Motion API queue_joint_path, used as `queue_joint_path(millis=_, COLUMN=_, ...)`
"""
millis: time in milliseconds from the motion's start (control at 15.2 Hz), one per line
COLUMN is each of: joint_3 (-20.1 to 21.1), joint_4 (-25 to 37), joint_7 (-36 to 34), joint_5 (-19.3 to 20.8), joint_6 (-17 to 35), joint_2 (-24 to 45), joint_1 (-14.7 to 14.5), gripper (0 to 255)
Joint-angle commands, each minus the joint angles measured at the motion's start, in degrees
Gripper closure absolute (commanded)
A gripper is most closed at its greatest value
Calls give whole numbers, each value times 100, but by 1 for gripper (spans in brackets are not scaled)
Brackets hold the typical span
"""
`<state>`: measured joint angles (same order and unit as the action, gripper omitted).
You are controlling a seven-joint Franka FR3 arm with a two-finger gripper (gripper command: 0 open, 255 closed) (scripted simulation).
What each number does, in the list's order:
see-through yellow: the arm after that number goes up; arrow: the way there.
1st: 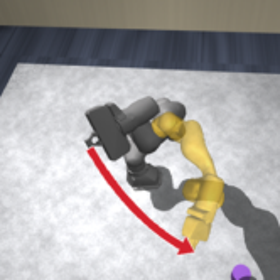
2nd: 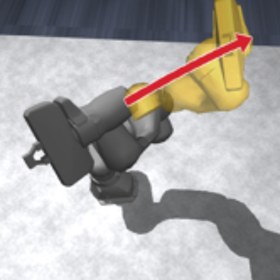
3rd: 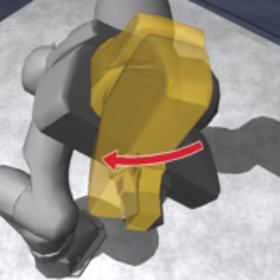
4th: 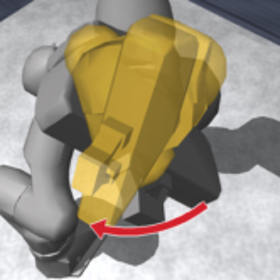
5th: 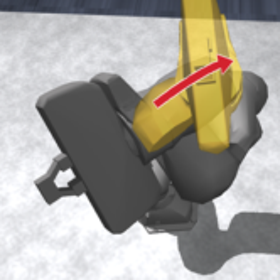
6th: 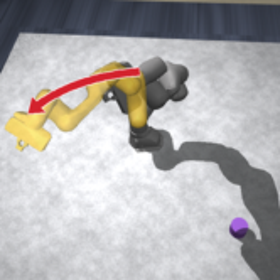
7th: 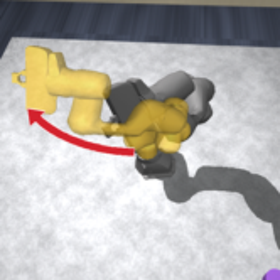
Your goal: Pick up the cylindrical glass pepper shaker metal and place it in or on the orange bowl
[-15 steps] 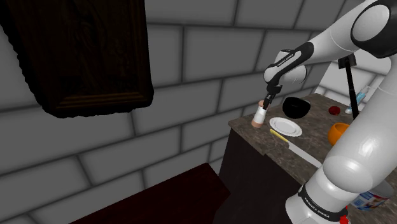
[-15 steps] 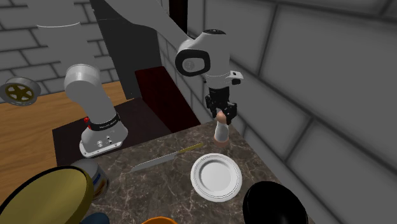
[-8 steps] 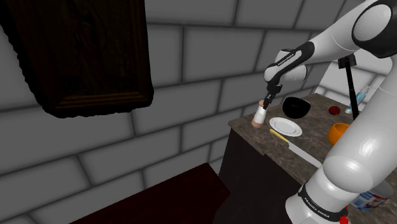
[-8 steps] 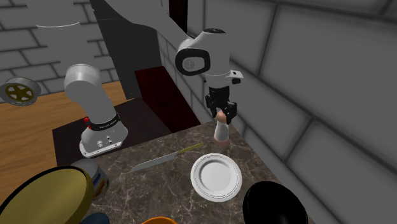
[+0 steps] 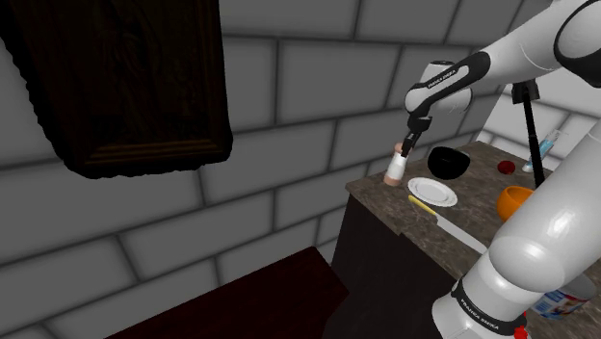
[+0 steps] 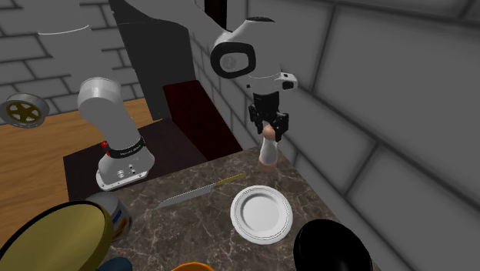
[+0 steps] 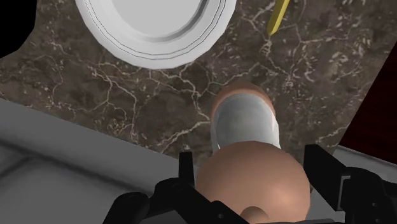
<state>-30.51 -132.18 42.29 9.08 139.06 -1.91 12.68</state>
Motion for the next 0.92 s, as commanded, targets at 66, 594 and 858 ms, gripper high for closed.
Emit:
queue_joint_path(millis=66, joint_3=16, joint_4=100, joint_7=-42, joint_5=79, joint_6=-247, joint_2=-160, joint_1=-4, gripper=255)
queue_joint_path(millis=594, joint_3=77, joint_4=430, joint_7=-103, joint_5=210, joint_6=-890, joint_2=-501, joint_1=-10, gripper=255)
queue_joint_path(millis=858, joint_3=111, joint_4=622, joint_7=-114, joint_5=248, joint_6=-1208, joint_2=-636, joint_1=-15, gripper=255)
